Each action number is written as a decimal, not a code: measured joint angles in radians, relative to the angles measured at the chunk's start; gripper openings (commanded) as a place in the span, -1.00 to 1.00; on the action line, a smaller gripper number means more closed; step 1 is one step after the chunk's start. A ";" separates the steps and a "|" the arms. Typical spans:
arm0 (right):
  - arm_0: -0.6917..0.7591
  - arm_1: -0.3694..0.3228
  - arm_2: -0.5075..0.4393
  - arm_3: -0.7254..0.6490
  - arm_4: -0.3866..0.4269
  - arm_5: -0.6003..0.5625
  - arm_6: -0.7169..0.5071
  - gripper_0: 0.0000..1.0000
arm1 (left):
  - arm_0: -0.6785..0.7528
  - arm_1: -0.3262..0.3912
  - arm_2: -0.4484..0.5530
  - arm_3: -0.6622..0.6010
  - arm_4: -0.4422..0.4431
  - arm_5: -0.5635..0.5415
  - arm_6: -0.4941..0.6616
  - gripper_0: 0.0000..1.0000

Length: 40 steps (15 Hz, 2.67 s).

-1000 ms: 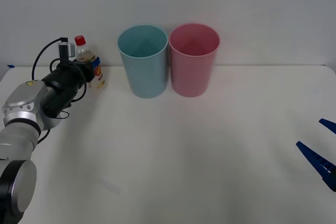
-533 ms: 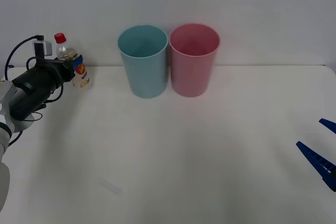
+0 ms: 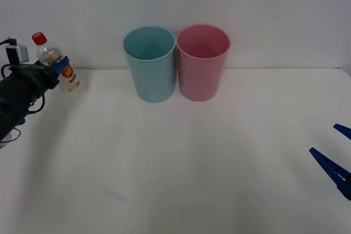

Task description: Grasp the object on the table and drop it into the matching bin: aluminum can to the light blue bin, PET bottle to the pink bin.

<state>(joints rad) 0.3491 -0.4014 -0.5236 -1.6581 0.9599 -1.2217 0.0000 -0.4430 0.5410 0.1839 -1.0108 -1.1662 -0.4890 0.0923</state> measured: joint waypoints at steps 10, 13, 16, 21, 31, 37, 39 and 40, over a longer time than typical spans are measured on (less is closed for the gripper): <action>0.000 0.000 0.000 0.000 0.000 0.000 0.000 1.00 | 0.178 0.080 0.017 -0.391 -0.017 0.087 0.238 -1.00; 0.000 0.000 0.000 0.000 0.000 0.000 0.000 1.00 | 0.187 0.136 0.000 -0.444 -0.034 0.082 0.322 -1.00; 0.000 0.000 0.000 0.000 0.000 0.000 0.000 1.00 | 0.166 0.207 -0.051 -0.477 -0.053 0.085 0.419 -1.00; 0.000 0.000 0.000 0.000 0.000 0.000 0.000 1.00 | 0.019 0.246 -0.174 -0.476 -0.102 0.087 0.583 -1.00; 0.000 0.000 0.000 0.000 0.000 0.000 0.000 1.00 | -0.212 0.151 -0.349 -0.440 -0.191 0.089 0.704 -0.99; 0.000 0.000 0.000 0.000 0.000 0.000 0.000 1.00 | -0.366 0.066 -0.444 -0.328 -0.247 0.089 0.709 -0.98; 0.000 0.000 0.000 0.000 0.000 0.000 0.000 1.00 | -0.441 0.051 -0.501 -0.264 -0.250 0.089 0.716 -0.97; 0.000 0.000 0.000 0.000 0.000 0.000 0.000 1.00 | -0.476 0.037 -0.524 -0.228 -0.253 0.089 0.719 -0.97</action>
<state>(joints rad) 0.3491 -0.4014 -0.5236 -1.6581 0.9599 -1.2217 0.0001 -0.9190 0.5784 -0.3397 -1.2391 -1.4190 -0.4004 0.8109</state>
